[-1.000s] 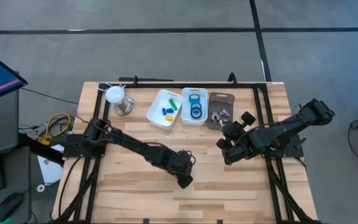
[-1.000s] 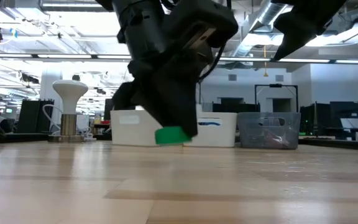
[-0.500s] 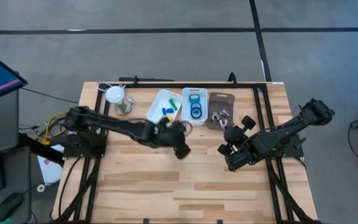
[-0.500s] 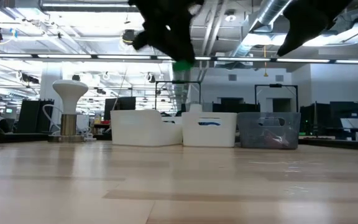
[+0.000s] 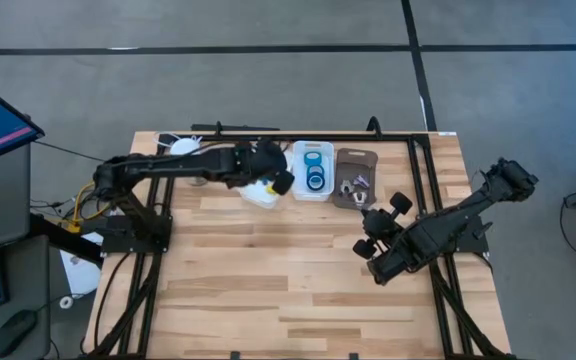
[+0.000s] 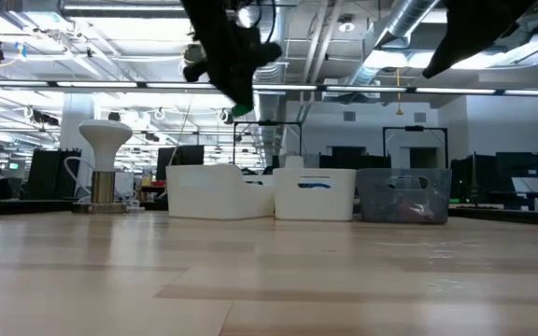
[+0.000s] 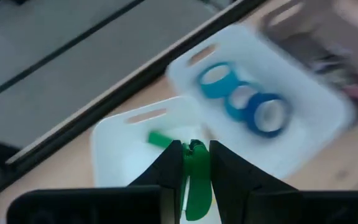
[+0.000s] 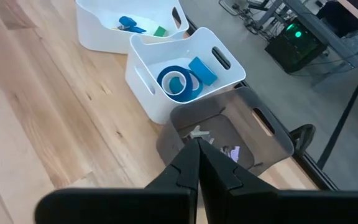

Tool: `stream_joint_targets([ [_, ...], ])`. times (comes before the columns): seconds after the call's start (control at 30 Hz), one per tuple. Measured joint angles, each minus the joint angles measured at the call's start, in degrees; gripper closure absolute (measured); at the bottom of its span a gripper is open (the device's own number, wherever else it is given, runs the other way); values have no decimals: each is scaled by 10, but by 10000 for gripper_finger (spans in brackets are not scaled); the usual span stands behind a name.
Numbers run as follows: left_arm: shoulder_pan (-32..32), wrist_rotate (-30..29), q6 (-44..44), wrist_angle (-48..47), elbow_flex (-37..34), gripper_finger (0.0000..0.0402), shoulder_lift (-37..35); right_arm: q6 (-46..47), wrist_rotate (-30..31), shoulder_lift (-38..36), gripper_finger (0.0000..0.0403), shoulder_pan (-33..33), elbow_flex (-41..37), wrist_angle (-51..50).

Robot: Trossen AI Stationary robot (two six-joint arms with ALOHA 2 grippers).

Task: Pick and place Stapler, Stapler remover, tape
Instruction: Put the green stapler into the left white bin

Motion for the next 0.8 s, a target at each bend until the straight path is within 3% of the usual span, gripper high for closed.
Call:
stream_joint_targets([
  [0.17,45,40,-20,1,-56,350,0,5,1,0,403,1,0,1],
  [0.5,79,115,-89,99,-220,349,1,5,1,0,403,0,0,2],
  [0.8,79,119,-99,134,-252,346,1,5,1,0,403,0,0,2],
])
